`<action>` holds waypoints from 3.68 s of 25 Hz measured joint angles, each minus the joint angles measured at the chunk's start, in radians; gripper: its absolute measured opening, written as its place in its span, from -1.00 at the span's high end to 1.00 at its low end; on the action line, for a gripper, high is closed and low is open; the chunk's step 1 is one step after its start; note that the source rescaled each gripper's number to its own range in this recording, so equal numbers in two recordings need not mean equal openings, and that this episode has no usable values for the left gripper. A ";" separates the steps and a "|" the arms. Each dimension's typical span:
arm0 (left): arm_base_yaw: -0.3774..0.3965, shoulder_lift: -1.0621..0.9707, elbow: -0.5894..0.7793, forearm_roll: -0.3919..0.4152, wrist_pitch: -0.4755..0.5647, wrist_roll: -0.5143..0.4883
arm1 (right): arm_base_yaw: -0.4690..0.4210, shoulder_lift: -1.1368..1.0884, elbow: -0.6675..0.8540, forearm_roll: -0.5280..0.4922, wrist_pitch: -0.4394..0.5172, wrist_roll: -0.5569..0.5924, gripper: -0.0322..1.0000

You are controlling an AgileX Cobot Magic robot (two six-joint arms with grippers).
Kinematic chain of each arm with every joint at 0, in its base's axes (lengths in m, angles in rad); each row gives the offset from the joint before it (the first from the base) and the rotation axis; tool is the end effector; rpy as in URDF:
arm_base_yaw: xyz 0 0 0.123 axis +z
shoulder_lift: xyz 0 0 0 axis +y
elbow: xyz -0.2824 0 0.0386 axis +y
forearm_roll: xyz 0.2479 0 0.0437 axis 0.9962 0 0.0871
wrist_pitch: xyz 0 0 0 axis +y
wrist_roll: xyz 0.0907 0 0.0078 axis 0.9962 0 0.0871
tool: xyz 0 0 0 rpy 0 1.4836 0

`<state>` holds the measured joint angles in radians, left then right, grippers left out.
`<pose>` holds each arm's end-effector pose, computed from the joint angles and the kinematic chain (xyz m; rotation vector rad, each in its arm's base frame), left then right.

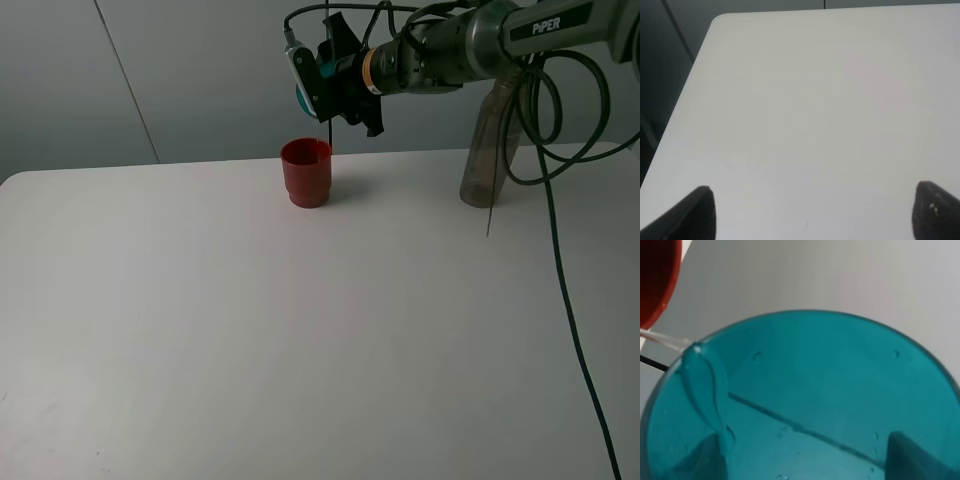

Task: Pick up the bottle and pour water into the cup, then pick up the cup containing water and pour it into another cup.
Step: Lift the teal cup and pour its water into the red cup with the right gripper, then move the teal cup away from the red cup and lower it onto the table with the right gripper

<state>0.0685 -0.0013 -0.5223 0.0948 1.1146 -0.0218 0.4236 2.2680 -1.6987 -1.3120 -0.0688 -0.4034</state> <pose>-0.0107 0.0070 0.2793 -0.1024 2.0714 0.1425 0.4757 0.2210 0.1772 -1.8759 0.9791 -0.7298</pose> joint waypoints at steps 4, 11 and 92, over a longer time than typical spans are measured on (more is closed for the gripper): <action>0.000 0.000 0.000 0.000 0.000 0.000 | 0.002 0.000 0.000 0.095 0.000 0.104 0.81; 0.000 0.000 0.000 0.000 0.000 0.000 | 0.004 0.002 0.000 0.278 0.014 0.324 0.81; 0.000 0.000 0.000 0.000 0.000 0.000 | -0.110 -0.103 1.085 1.169 -0.988 0.392 0.81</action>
<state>0.0685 -0.0013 -0.5223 0.0948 1.1146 -0.0218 0.3137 2.1652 -0.6139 -0.1427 -1.0567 -0.0115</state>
